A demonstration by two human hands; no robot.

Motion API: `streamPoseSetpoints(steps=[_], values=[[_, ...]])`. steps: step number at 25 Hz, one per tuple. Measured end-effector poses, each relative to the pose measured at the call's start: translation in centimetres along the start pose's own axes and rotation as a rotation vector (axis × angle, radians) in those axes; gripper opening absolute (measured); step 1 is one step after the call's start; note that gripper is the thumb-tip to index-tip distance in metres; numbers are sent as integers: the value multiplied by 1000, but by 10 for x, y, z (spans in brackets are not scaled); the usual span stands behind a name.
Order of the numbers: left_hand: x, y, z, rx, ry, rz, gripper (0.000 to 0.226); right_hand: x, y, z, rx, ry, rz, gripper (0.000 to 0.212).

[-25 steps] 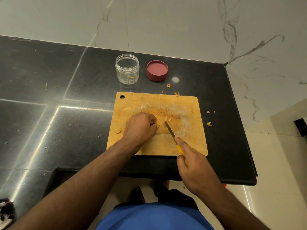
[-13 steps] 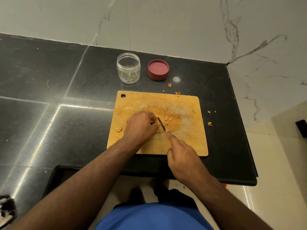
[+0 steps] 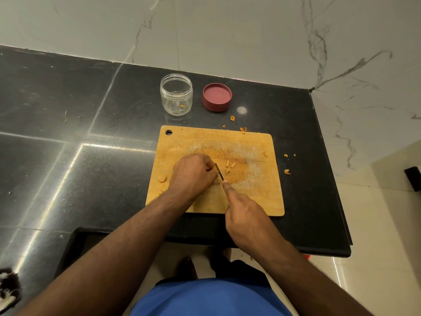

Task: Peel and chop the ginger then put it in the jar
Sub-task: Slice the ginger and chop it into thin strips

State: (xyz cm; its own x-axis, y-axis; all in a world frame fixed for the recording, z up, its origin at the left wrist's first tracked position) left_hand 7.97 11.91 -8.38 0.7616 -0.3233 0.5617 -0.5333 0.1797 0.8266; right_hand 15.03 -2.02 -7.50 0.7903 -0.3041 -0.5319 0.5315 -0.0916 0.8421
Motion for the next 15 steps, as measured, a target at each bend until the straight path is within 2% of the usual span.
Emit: streamPoseSetpoints(steps=[5,8,12,15], values=[[-1,0,0,-15,9,11,21,7,12,29,46,-5,-8,57],[-1,-3,1,-28,1,9,23,6,24,26,97,19,-14,54],[-4,-4,2,-33,0,17,28,9,30,17,124,-43,-89,55],[-5,-2,3,-20,4,24,27,4,26,15,108,-14,-106,55]])
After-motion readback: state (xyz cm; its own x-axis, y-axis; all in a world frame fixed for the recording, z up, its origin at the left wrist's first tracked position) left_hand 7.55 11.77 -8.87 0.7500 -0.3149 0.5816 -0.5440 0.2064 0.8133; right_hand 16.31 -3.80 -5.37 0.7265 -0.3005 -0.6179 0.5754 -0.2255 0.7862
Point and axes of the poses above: each hand's wrist, its own z-axis away from the middle knuckle, its own y-axis out of the back of the hand, x = y × z, the point moved 10 cm from there along -z, towards the middle knuckle, and after that the axes turned 10 degrees about x, right-handed, at the moved point
